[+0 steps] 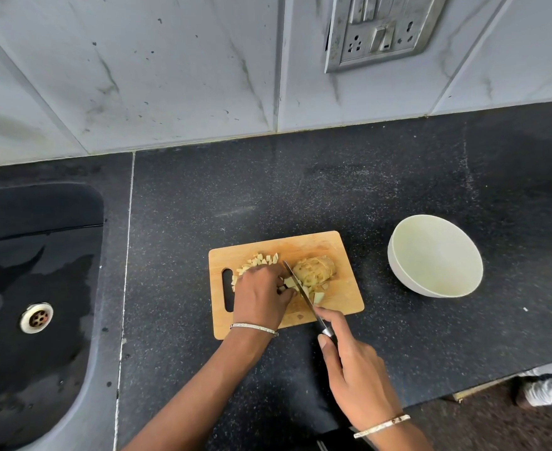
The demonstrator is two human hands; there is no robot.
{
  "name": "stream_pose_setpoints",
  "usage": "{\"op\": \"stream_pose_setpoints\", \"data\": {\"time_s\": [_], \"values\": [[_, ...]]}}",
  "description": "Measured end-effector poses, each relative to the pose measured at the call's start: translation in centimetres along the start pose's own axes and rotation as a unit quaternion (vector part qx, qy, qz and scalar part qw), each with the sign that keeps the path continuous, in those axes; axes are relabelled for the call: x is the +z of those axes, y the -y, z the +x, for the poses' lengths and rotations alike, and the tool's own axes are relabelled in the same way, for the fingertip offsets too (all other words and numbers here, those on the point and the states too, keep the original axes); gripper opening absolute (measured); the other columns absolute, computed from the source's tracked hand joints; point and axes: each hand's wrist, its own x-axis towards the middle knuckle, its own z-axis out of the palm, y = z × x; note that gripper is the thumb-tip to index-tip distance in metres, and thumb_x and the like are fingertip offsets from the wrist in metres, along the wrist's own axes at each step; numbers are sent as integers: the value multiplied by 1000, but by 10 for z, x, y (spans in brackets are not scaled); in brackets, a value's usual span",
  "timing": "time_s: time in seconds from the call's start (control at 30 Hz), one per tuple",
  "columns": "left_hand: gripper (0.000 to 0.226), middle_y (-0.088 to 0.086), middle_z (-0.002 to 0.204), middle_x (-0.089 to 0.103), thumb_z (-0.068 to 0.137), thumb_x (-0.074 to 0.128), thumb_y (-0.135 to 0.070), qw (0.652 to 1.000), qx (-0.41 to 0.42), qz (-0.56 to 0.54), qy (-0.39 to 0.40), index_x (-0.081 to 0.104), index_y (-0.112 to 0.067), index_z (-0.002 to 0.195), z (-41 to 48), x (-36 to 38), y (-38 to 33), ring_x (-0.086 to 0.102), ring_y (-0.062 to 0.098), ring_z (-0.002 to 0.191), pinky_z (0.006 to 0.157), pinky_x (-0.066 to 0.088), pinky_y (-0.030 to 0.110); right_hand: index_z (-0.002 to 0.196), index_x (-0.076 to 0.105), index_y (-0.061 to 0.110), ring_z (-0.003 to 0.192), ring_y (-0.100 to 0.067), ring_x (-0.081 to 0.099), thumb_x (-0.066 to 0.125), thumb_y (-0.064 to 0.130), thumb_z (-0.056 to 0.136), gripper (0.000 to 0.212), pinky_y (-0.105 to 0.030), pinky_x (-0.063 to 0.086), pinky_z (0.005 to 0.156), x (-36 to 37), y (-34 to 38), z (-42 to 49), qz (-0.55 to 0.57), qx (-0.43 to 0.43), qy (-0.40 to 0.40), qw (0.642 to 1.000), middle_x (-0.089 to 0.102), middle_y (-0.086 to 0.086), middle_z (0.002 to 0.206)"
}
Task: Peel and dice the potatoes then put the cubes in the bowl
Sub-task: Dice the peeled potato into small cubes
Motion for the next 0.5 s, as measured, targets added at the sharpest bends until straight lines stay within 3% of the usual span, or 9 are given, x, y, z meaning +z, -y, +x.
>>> {"op": "stream_pose_setpoints", "data": {"time_s": [0.17, 0.23, 0.37, 0.5], "values": [[21, -5, 87, 71, 77, 76, -29, 1000, -10, -3, -3, 72, -21, 97, 1, 2, -1, 65, 16, 82, 75, 51, 30, 139, 27, 47, 73, -16, 60, 34, 36, 103, 38, -33, 31, 55, 3, 0, 1, -33, 11, 6, 999, 50, 15, 70], [21, -4, 86, 72, 77, 77, -27, 1000, -16, -7, 0, 73, -21, 97, 2, 2, -1, 66, 17, 83, 77, 52, 31, 136, 25, 48, 69, -18, 58, 34, 35, 103, 37, -33, 30, 54, 6, 1, 4, -44, 9, 9, 999, 48, 15, 68], [21, -3, 86, 72, 77, 78, -27, 1000, -22, -4, 1, 73, -21, 97, 3, 3, -1, 66, 19, 85, 79, 52, 35, 129, 25, 46, 48, -9, 38, 35, 32, 104, 31, -31, 28, 51, 14, -3, 15, -48, 9, 13, 999, 41, 14, 56], [21, -2, 88, 72, 78, 78, -28, 1000, -14, -5, -11, 74, -19, 96, 1, 5, 0, 66, 18, 85, 80, 51, 34, 130, 26, 45, 48, -11, 39, 36, 30, 103, 32, -32, 30, 50, 16, -4, 16, -49, 13, 14, 999, 39, 14, 54]]}}
